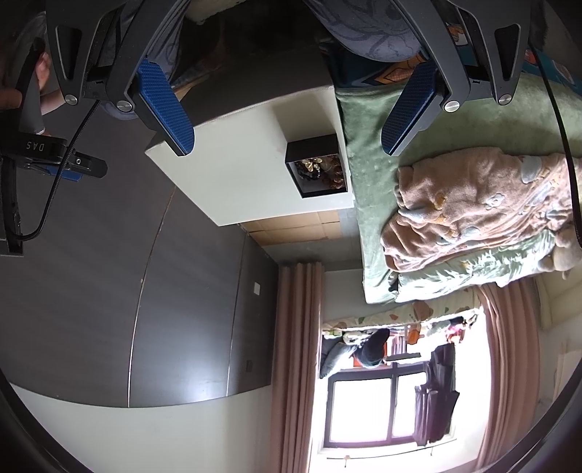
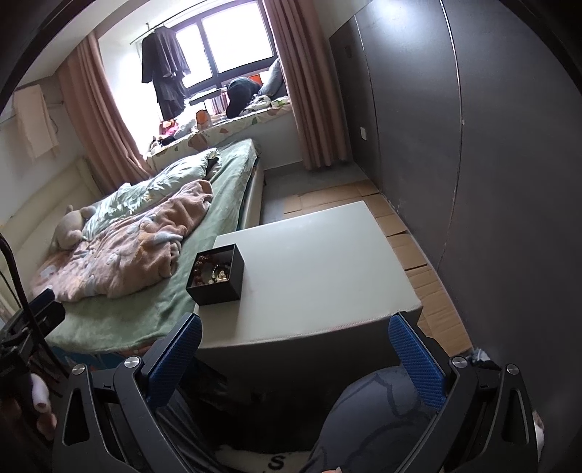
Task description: Organize jewelry
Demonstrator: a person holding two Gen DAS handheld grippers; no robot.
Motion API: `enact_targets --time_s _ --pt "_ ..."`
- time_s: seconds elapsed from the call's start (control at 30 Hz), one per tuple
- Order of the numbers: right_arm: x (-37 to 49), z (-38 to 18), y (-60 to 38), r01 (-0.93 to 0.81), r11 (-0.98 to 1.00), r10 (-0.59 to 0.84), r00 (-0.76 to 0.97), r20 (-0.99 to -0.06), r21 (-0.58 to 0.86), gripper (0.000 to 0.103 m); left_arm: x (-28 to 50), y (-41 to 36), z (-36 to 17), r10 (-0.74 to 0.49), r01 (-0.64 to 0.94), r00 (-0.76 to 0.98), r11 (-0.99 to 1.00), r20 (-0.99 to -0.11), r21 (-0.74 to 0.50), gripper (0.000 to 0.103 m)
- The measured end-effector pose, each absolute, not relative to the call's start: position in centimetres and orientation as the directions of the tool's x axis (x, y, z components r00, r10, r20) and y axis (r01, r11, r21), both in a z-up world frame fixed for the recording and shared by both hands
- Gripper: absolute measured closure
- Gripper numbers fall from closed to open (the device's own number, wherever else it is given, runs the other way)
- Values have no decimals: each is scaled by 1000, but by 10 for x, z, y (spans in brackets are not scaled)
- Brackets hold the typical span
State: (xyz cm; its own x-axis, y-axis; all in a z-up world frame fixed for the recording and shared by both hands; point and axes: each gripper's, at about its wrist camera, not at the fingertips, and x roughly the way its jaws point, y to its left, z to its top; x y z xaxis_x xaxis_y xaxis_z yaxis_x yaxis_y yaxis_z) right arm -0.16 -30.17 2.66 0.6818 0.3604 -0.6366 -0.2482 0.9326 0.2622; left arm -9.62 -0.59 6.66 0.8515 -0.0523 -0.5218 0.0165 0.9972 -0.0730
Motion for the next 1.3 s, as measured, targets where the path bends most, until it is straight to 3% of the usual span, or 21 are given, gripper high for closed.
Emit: enact_targets --time_s 1.3 --pt "3 20 -301 -234 944 330 680 -655 232 0 -89 -6 58 -82 37 835 995 -544 -94 0"
